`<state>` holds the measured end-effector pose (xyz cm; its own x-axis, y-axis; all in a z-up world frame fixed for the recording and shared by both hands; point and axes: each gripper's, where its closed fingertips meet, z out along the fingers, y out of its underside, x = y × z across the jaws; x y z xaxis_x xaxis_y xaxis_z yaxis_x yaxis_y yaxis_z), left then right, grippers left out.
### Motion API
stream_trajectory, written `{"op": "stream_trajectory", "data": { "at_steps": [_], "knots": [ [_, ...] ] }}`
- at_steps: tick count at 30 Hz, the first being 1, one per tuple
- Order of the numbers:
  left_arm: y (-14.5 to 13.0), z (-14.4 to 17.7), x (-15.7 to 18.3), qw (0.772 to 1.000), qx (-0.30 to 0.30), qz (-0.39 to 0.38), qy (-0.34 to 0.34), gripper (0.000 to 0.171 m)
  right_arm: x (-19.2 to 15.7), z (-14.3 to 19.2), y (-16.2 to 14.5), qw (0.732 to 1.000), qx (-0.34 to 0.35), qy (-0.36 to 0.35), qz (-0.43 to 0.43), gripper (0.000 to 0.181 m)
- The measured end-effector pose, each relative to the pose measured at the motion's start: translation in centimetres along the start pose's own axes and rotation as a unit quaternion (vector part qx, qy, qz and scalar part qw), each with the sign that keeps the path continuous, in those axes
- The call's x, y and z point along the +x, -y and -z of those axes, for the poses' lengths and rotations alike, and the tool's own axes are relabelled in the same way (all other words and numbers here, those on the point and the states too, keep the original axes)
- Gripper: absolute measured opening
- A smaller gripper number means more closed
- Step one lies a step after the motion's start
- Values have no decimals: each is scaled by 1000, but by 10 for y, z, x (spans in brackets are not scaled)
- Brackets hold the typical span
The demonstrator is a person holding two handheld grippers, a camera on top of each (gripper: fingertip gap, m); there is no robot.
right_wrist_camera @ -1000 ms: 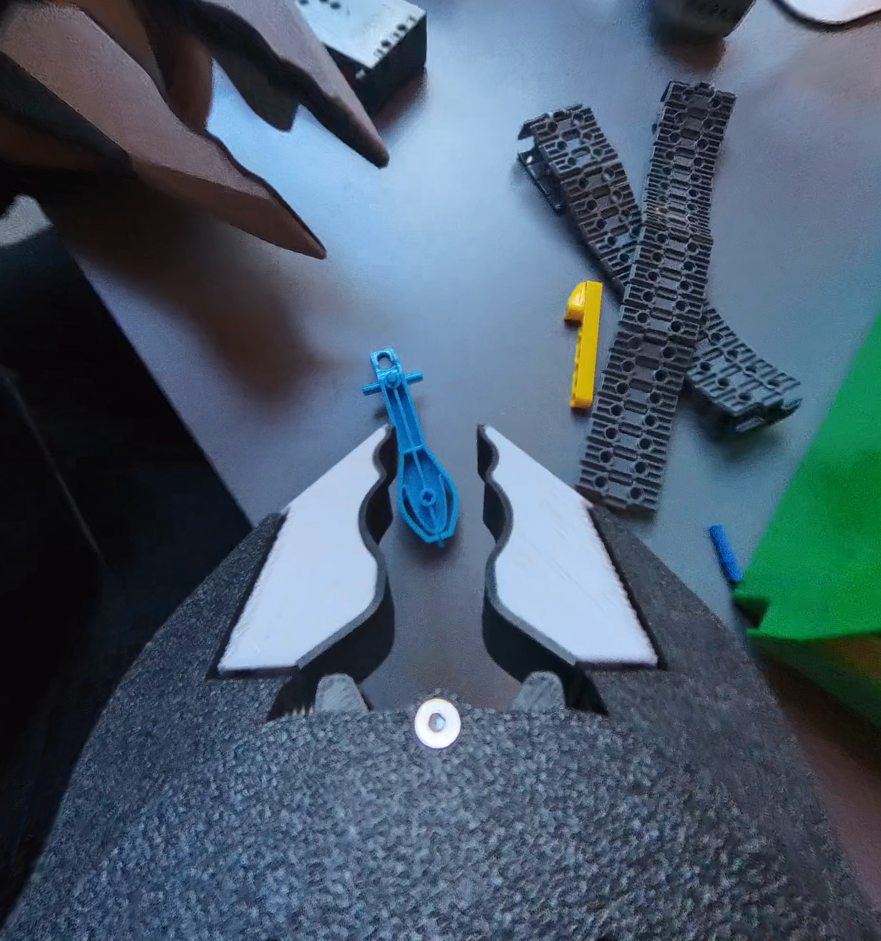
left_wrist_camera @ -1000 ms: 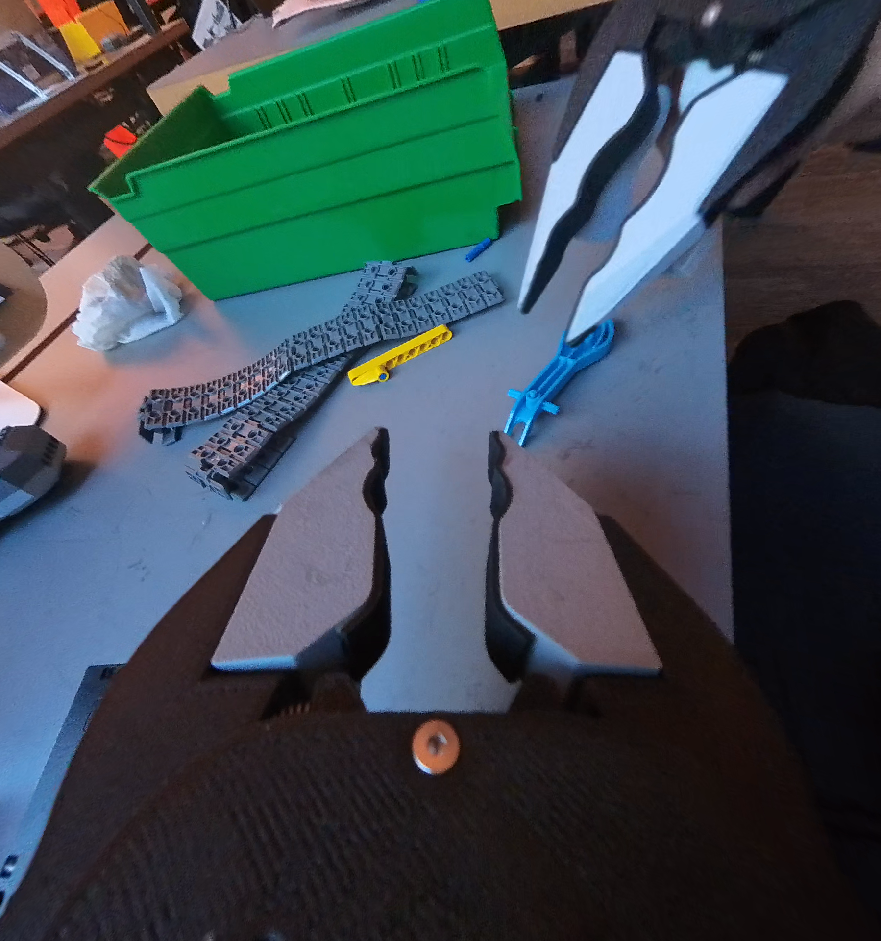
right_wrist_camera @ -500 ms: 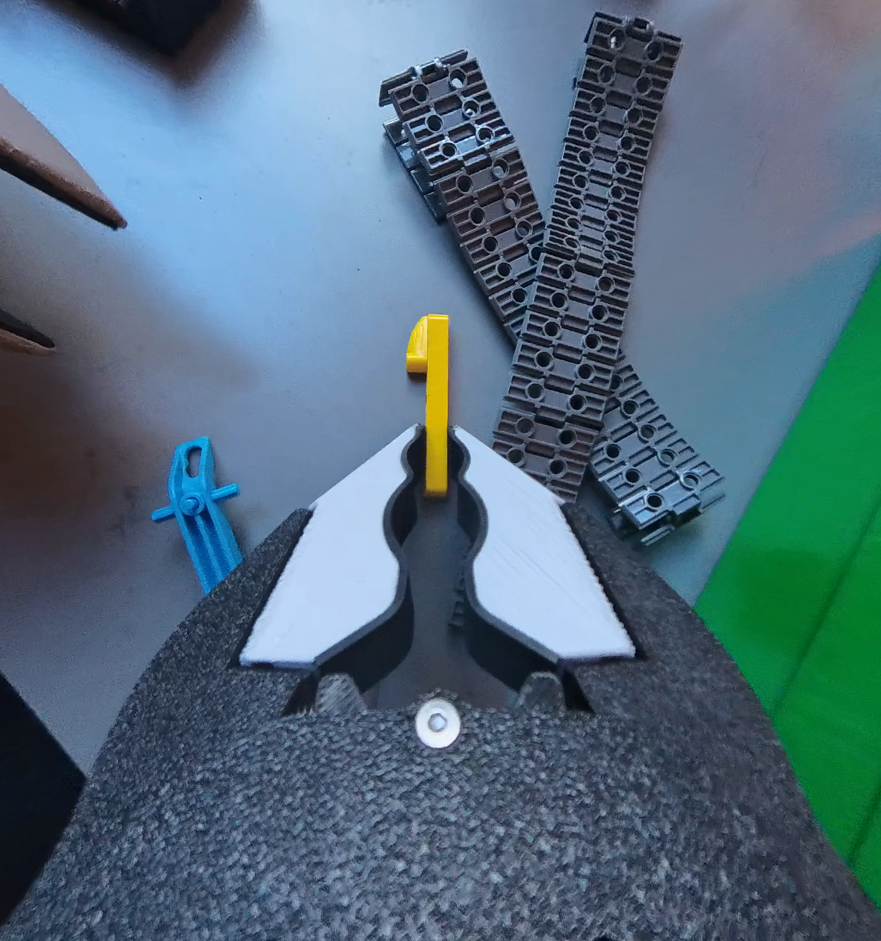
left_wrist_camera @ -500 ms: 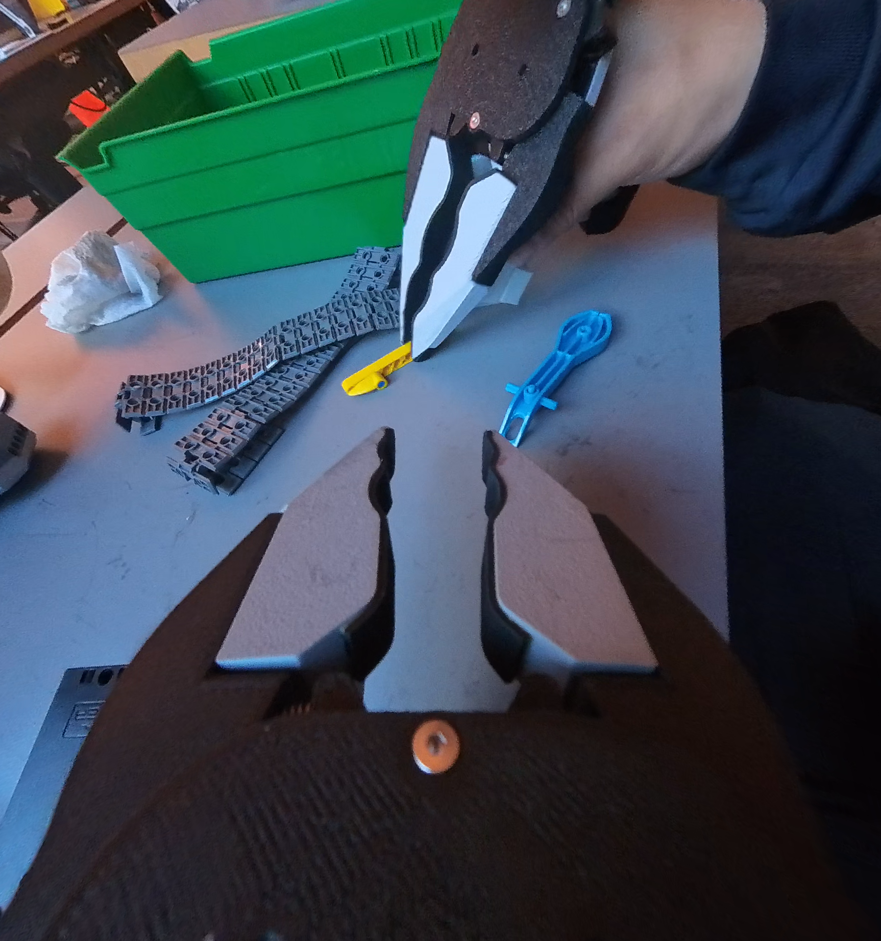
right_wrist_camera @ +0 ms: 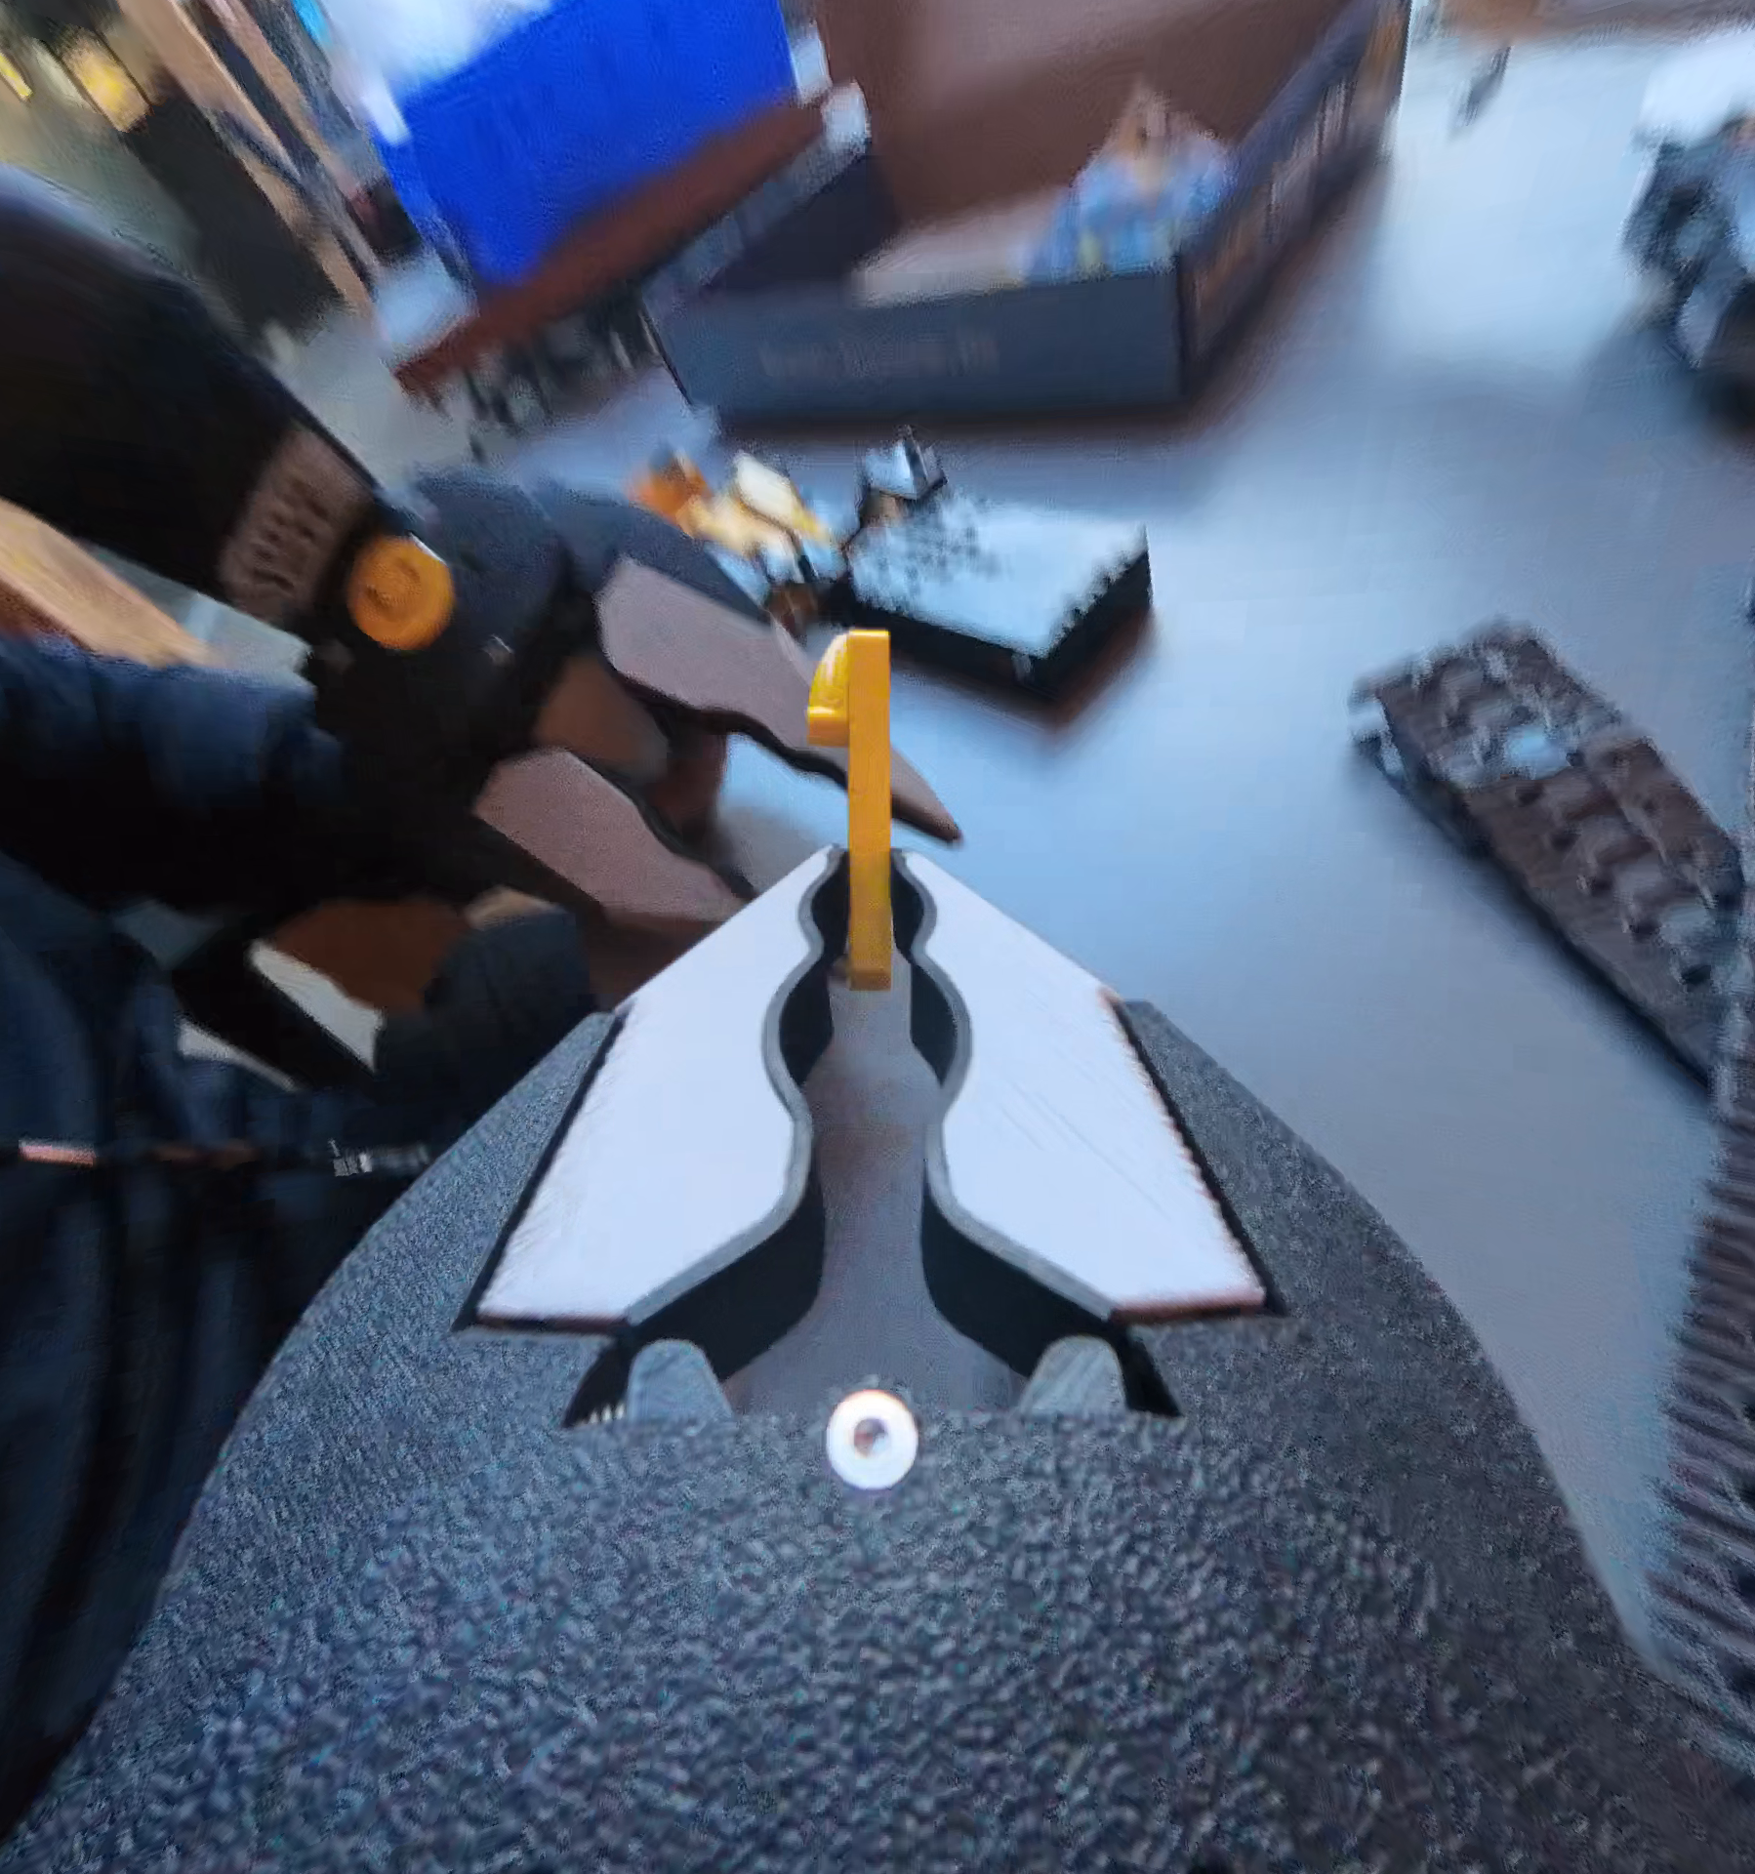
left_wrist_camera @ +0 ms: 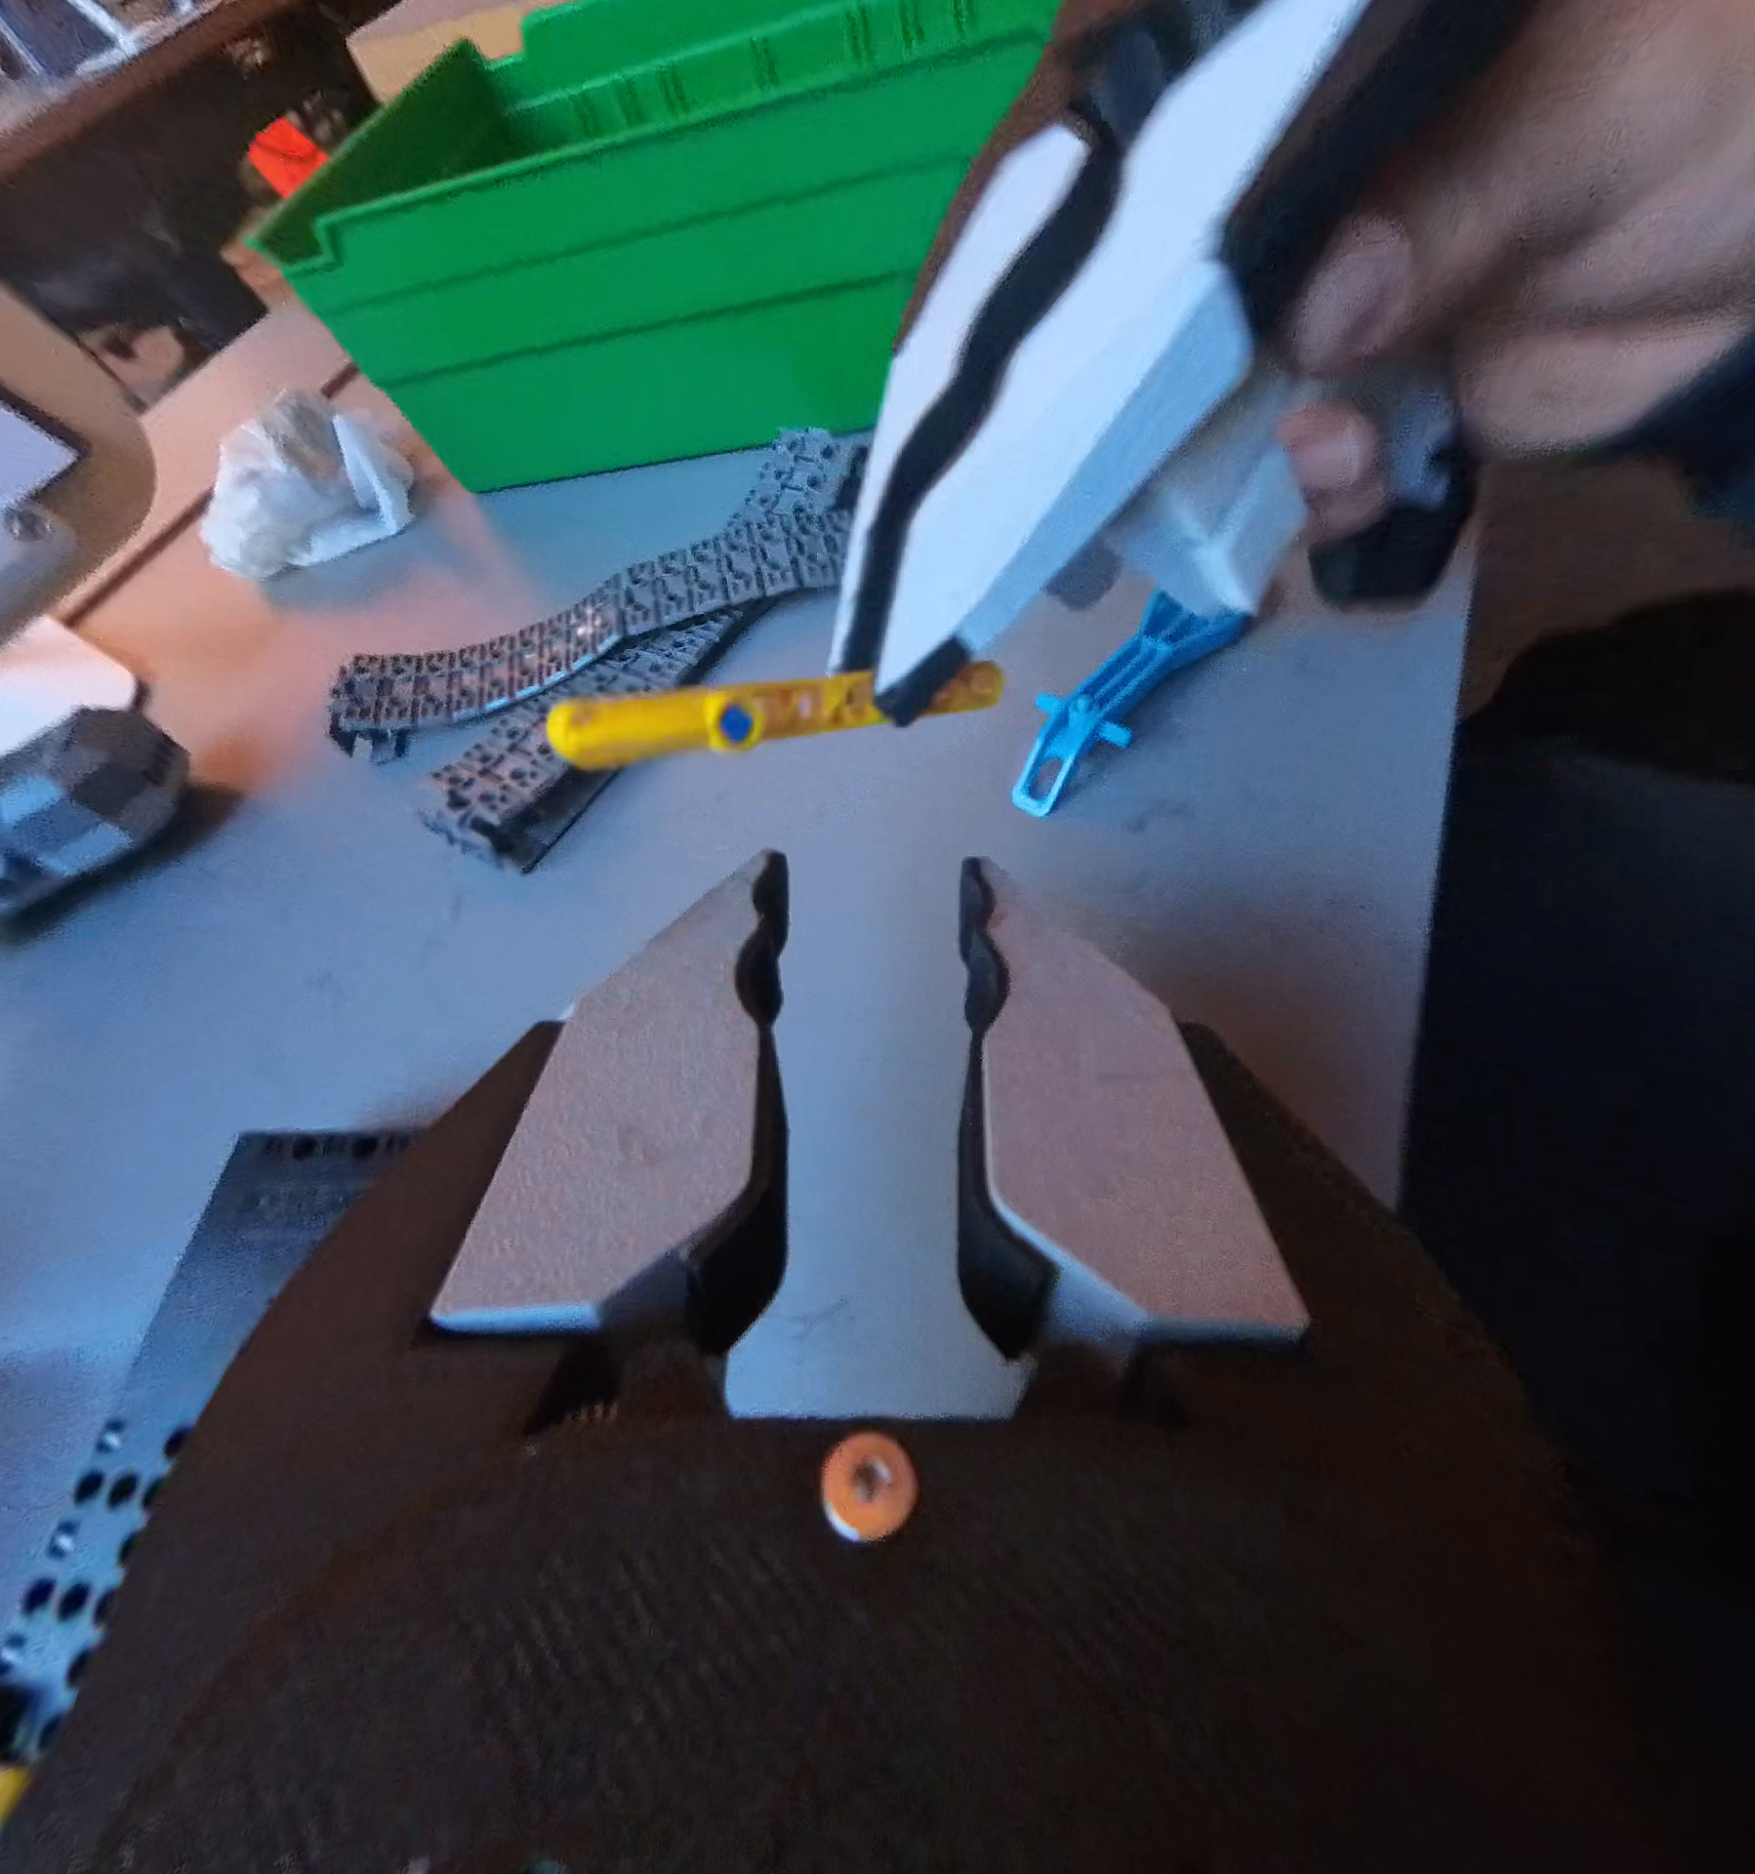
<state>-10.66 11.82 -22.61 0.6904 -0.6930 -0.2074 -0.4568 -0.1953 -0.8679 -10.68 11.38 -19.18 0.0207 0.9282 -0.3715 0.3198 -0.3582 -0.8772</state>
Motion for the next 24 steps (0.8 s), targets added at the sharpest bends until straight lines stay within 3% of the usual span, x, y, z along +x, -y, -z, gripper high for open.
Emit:
{"op": "stream_trajectory", "data": {
  "at_steps": [5,9,13,16,20,21,24],
  "knots": [
    [22,38,-21,981,102,159,-48,31,-25,-14,26,994,100,35,-5,3],
    [32,60,-22,945,169,249,-126,26,-42,-24,36,972,175,120,-100,3],
    [39,76,-16,925,206,265,-179,36,-37,-29,29,956,206,133,-162,3],
    [36,74,-12,923,188,276,-192,40,-50,-22,32,946,229,166,-160,3],
    [53,78,2,902,214,290,-238,26,-59,-33,21,963,192,143,-124,3],
    [54,76,3,902,212,292,-238,16,-63,-34,20,965,189,142,-112,3],
    [50,69,0,910,188,294,-225,14,-61,-37,17,971,189,115,-94,3]
  ]
}}
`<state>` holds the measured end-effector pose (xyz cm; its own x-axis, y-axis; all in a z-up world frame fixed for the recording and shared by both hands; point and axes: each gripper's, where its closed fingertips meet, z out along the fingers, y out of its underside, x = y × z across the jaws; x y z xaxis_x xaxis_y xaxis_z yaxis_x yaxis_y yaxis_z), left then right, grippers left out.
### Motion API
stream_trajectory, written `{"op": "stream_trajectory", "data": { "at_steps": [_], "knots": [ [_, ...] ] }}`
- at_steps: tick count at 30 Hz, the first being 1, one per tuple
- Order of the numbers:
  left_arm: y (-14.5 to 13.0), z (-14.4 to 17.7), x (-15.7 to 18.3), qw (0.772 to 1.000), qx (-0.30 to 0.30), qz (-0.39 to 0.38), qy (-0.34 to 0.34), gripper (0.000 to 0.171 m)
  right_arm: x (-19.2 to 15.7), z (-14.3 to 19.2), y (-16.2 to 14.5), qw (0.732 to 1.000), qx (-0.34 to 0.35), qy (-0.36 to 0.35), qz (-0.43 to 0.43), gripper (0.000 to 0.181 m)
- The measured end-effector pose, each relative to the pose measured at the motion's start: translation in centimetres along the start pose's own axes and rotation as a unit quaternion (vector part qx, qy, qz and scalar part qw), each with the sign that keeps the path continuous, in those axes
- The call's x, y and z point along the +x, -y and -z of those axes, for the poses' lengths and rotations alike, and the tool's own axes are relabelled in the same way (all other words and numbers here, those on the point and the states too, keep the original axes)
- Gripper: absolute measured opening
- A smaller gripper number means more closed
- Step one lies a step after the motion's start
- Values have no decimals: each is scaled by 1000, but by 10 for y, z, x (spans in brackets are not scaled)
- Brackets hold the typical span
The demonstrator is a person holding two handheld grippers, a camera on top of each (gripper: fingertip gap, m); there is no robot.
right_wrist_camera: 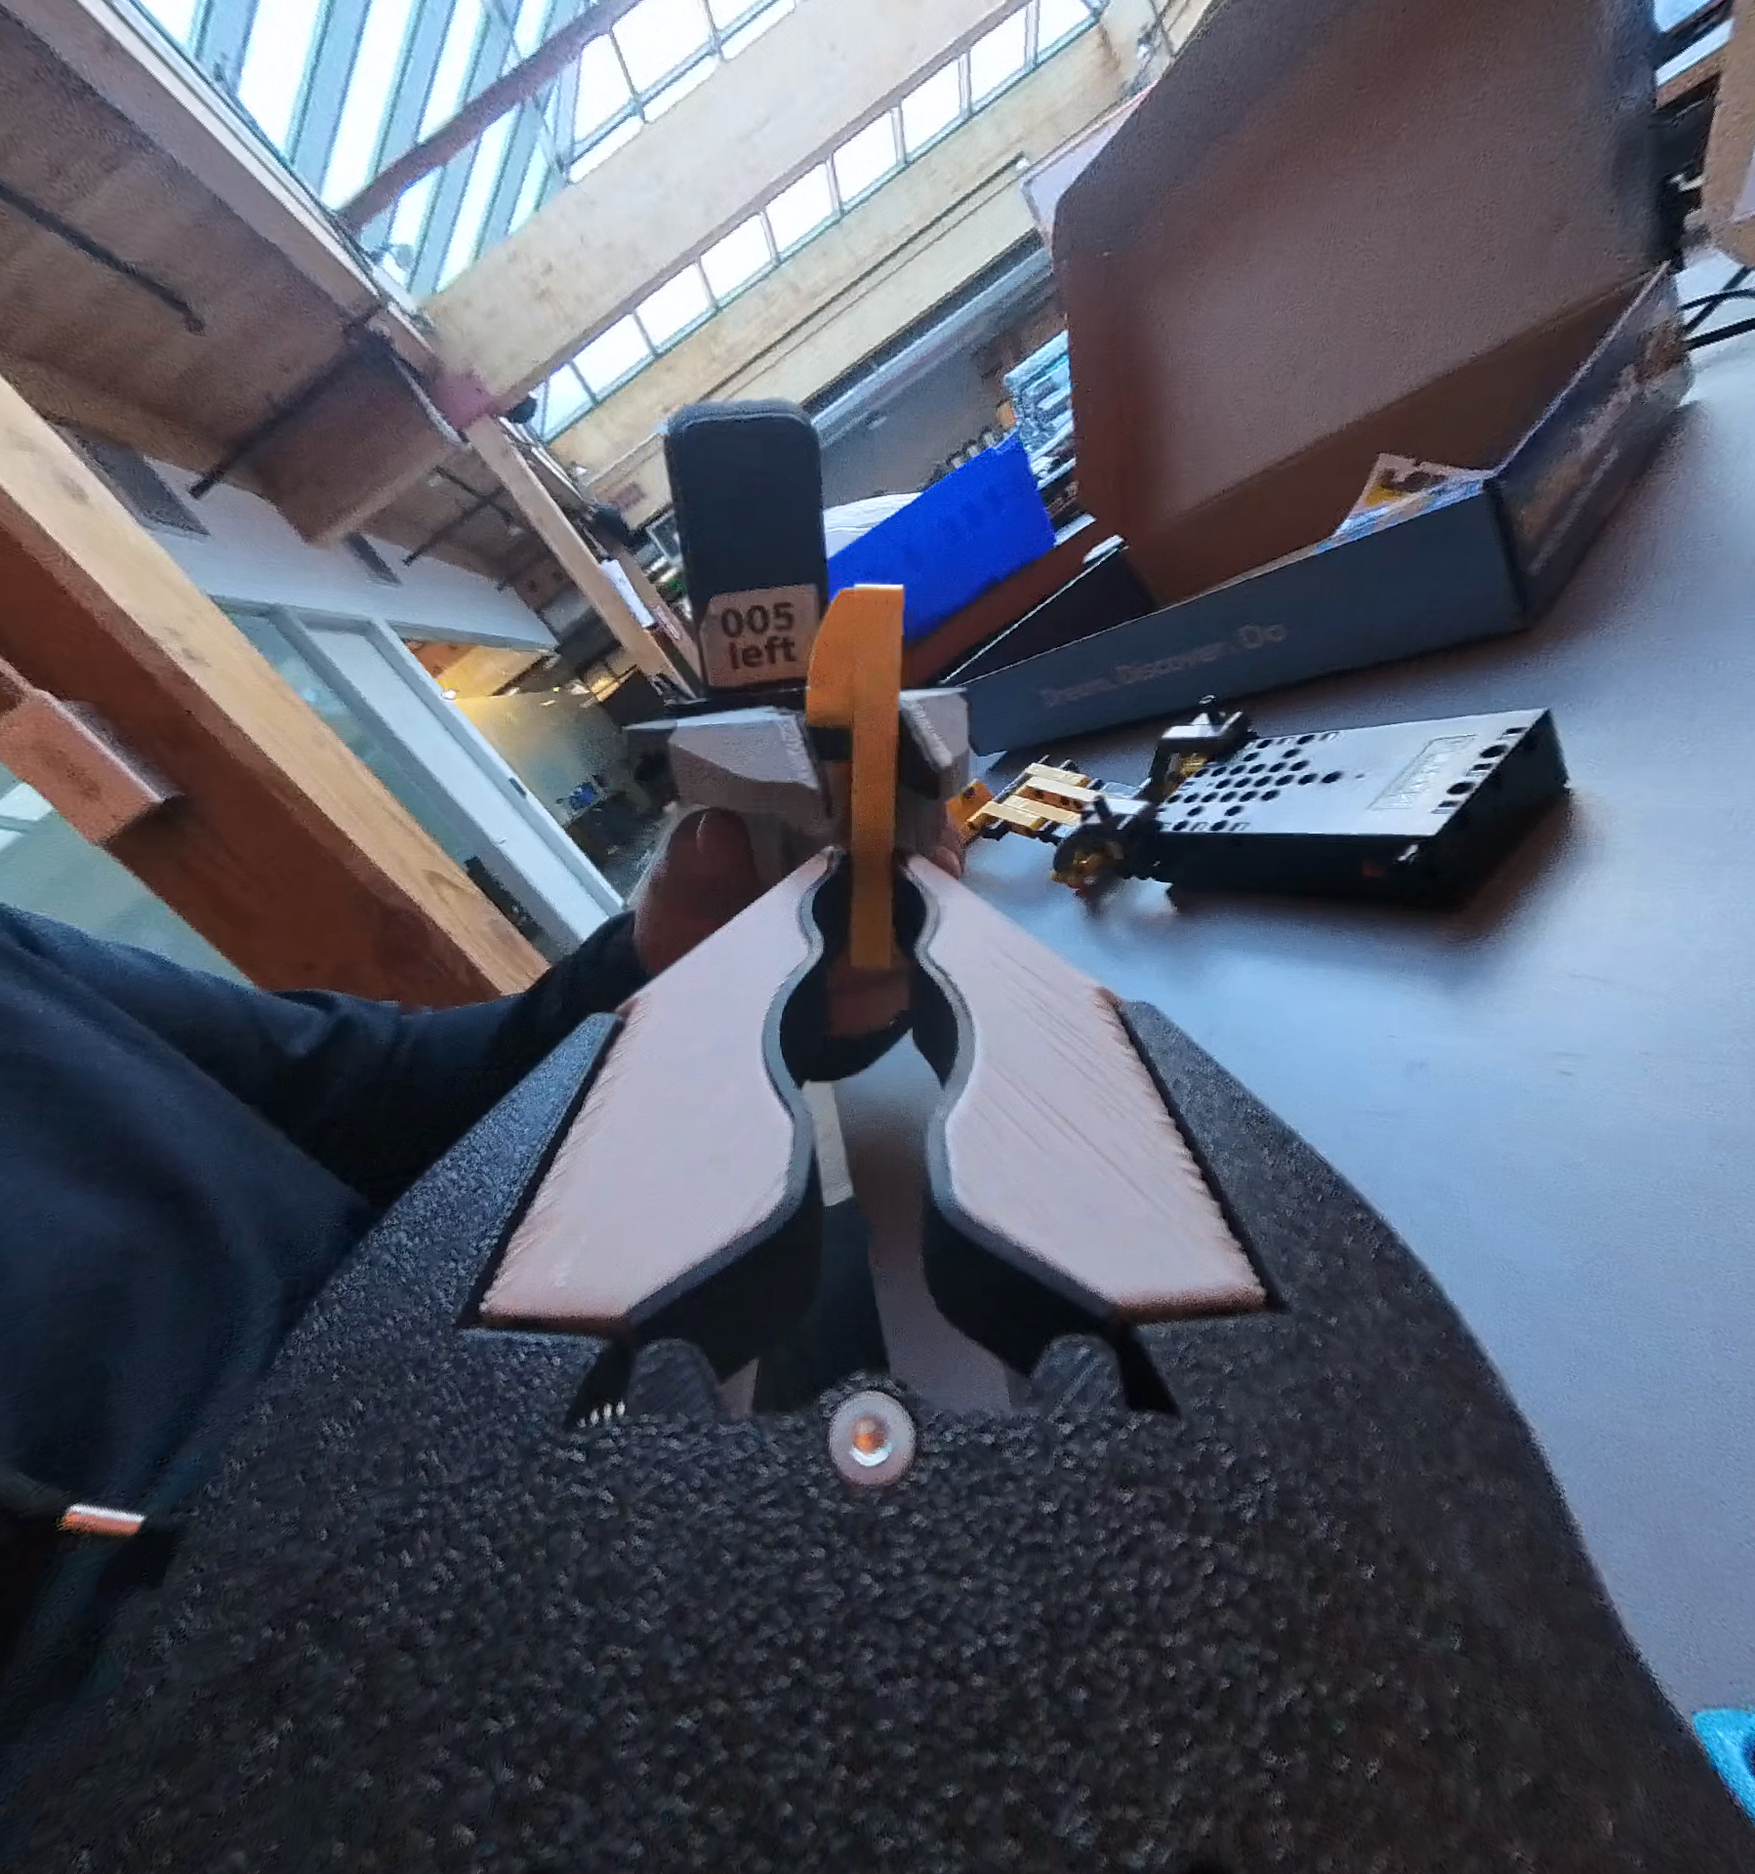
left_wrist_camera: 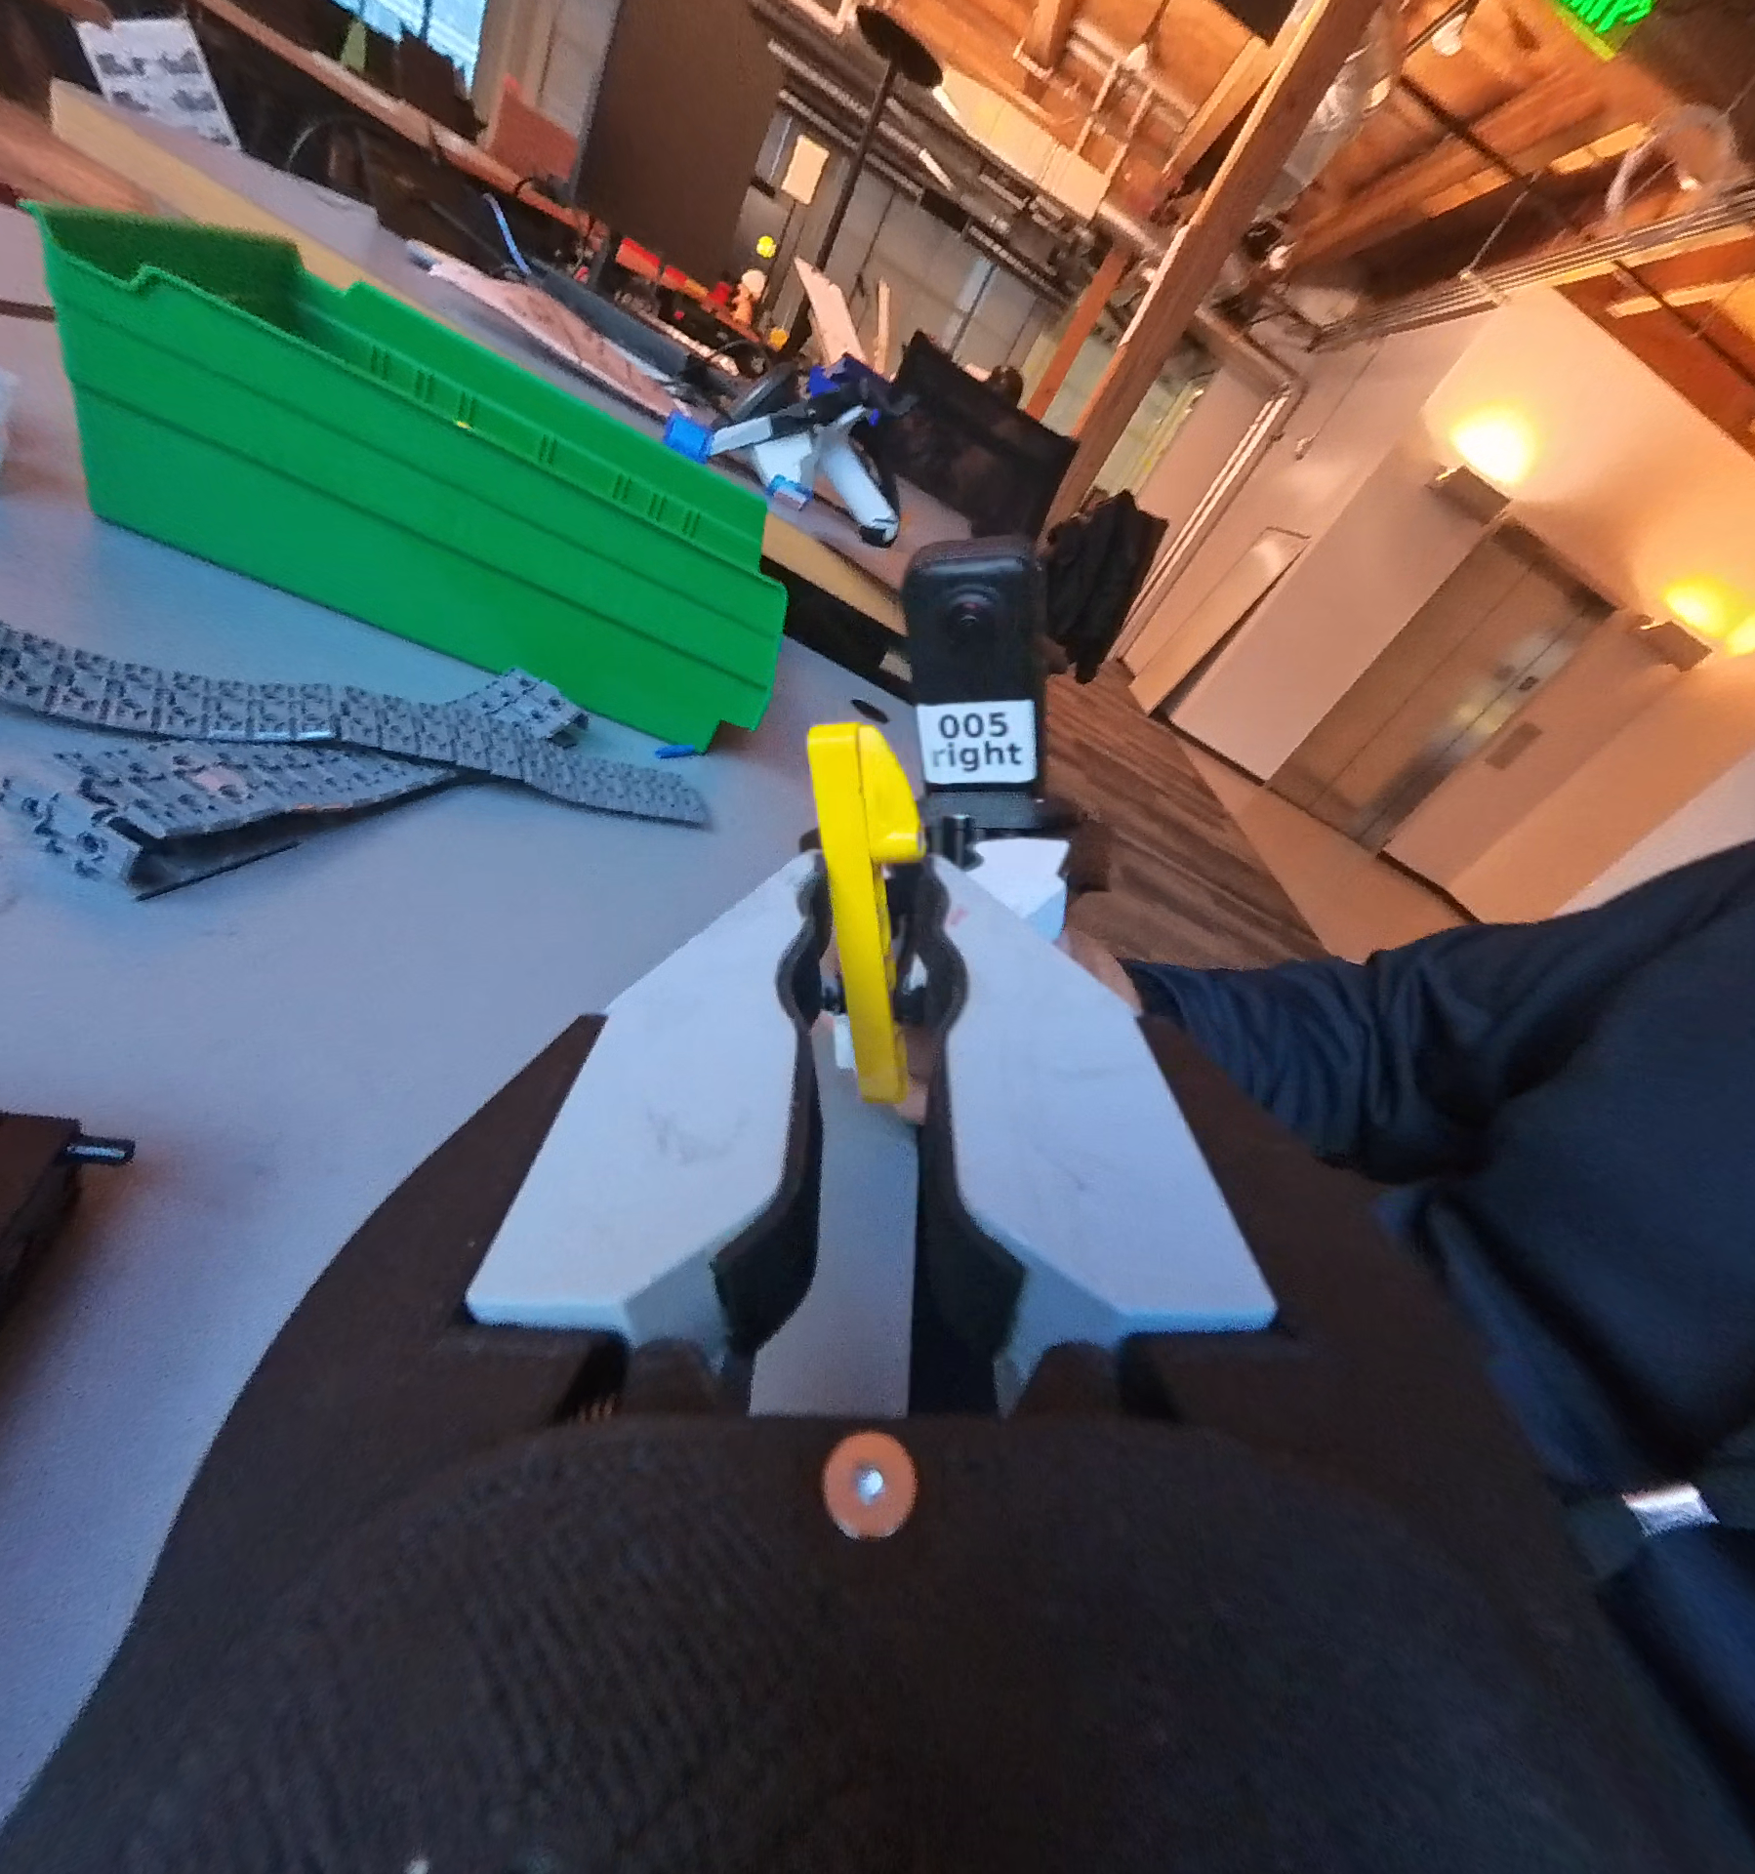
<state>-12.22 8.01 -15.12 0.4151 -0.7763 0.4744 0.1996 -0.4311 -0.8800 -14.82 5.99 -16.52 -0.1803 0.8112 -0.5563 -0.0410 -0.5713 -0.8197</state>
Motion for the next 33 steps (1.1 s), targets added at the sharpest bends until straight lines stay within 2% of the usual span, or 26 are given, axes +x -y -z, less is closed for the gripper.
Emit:
{"op": "stream_trajectory", "data": {
  "at_steps": [2,4,5,6,8,12,15,19,20,25,30,33],
  "knots": [
    [-1,-1,-7,999,-14,-16,33,14,4,2,1,1000,2,-8,-9,4],
    [-3,-1,-17,992,-41,-75,88,7,13,6,3,999,-2,-30,-16,5],
    [-3,2,-25,983,-55,-117,132,6,17,9,4,999,-3,-41,-13,12],
    [-2,4,-30,971,-70,-161,164,7,18,13,7,999,-3,-44,-6,11],
    [-5,6,-32,951,-98,-222,193,6,18,19,15,998,-4,-57,27,10],
    [-18,10,-51,903,-165,-298,263,6,23,21,12,988,-63,-99,105,12],
    [-29,6,-56,876,-199,-336,283,6,25,15,3,978,-101,-121,136,20],
    [-36,4,-59,839,-222,-386,313,6,36,16,2,972,-102,-149,148,1],
    [-38,4,-60,835,-225,-392,315,6,37,17,1,973,-105,-146,141,1],
    [-43,6,-60,842,-227,-382,306,6,40,15,-5,976,-120,-139,113,4],
    [-34,3,-52,840,-188,-406,305,6,32,11,-2,983,-106,-107,106,4],
    [-19,-1,-29,893,-110,-362,242,7,13,14,11,989,-61,-50,123,3]
  ]
}}
